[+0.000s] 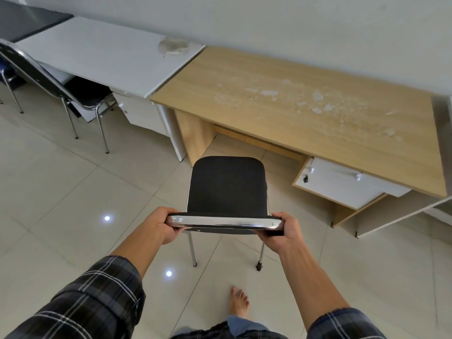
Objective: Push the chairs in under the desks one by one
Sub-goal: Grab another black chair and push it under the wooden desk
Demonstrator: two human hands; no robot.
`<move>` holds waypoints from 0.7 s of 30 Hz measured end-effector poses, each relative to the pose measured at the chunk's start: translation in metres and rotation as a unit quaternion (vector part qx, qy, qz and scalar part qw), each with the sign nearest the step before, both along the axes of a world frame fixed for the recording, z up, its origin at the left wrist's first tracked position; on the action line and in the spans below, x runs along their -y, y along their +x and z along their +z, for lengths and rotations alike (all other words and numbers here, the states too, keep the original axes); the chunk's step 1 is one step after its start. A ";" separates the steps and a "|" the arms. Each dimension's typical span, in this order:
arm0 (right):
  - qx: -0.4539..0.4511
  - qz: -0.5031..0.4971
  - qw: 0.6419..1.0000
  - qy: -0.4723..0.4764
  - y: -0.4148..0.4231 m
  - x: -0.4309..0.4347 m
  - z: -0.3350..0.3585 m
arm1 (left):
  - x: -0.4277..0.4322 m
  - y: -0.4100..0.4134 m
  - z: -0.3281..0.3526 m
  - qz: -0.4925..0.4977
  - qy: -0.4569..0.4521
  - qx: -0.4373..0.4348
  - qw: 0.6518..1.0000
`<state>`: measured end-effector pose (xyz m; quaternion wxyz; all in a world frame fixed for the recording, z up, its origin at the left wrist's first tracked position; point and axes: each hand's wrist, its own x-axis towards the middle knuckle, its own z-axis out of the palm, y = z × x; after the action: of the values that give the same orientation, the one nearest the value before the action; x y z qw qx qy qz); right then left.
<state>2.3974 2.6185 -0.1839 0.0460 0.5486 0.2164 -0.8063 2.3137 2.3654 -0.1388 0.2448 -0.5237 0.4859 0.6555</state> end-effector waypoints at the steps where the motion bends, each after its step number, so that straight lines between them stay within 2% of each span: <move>1: 0.001 -0.005 1.000 0.000 -0.009 -0.002 0.002 | -0.002 -0.009 0.000 0.002 0.004 -0.002 1.000; 9: -0.011 -0.014 1.000 0.003 -0.096 -0.017 0.012 | -0.018 -0.104 0.003 -0.024 0.008 0.001 1.000; 21: -0.008 -0.101 0.995 -0.011 -0.235 -0.001 0.007 | -0.021 -0.284 0.005 -0.077 0.019 0.016 0.997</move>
<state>2.1624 2.6196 -0.1774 -0.0317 0.5609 0.1511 -0.8134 2.0300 2.3863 -0.1334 0.3124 -0.4900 0.5085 0.6354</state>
